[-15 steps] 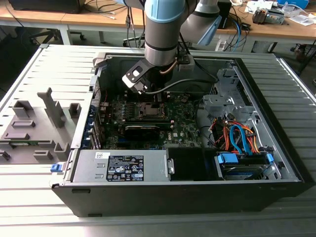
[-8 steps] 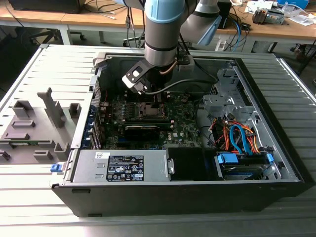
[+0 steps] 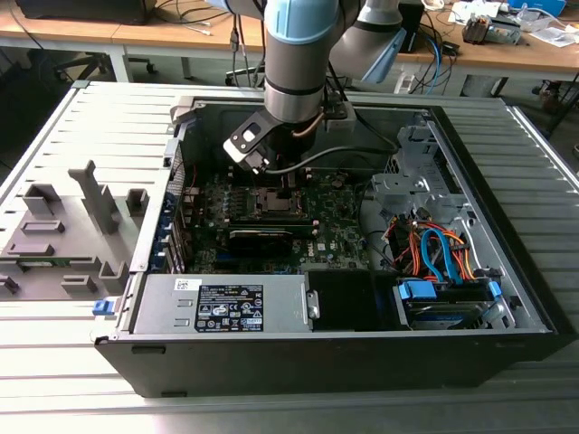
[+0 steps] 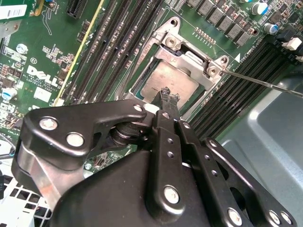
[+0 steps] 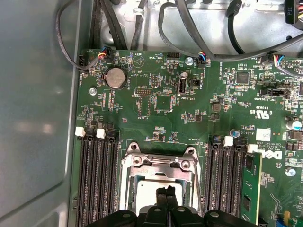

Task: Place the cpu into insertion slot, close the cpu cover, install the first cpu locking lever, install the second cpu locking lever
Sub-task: 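Close the cpu cover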

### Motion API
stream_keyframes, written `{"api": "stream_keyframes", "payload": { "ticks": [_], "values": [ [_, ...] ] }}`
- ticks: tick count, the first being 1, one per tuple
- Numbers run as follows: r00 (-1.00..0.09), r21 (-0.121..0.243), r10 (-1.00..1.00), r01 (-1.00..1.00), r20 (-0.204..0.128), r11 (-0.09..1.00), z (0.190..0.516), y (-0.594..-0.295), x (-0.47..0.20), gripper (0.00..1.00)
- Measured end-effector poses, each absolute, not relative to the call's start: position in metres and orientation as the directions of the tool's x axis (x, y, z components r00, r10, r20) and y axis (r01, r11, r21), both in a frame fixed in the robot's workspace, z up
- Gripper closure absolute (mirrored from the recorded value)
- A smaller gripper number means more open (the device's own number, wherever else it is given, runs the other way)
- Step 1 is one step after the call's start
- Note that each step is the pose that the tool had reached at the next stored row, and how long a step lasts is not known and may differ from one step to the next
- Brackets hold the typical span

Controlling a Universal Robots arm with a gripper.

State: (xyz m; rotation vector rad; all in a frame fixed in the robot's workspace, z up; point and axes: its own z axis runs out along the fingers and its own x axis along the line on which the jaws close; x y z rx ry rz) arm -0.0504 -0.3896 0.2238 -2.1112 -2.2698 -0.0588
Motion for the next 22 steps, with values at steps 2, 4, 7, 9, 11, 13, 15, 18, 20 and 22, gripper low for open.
{"api": "stream_keyframes", "payload": {
  "ticks": [2,4,7,9,11,13,15,18,20,22],
  "values": [
    [-0.072,0.000,0.996,0.997,0.056,0.072,0.223,-0.390,-0.050,0.89],
    [-0.072,0.000,0.996,0.997,0.056,0.072,0.223,-0.390,-0.050,0.89],
    [-0.072,0.000,0.996,0.997,0.056,0.072,0.222,-0.390,-0.050,0.89],
    [-0.072,0.000,0.996,0.997,0.056,0.072,0.220,-0.390,-0.050,0.89],
    [-0.072,0.000,0.996,0.997,0.056,0.072,0.219,-0.390,-0.051,0.89],
    [-0.072,0.000,0.996,0.997,0.056,0.072,0.218,-0.390,-0.051,0.89],
    [-0.072,0.000,0.996,0.997,0.056,0.072,0.218,-0.390,-0.054,0.89],
    [-0.072,0.000,0.996,0.997,0.056,0.072,0.217,-0.389,-0.058,0.89],
    [-0.072,0.000,0.996,0.997,0.056,0.072,0.217,-0.389,-0.060,0.89],
    [-0.072,0.000,0.996,0.997,0.056,0.072,0.217,-0.389,-0.062,0.89]
  ]
}}
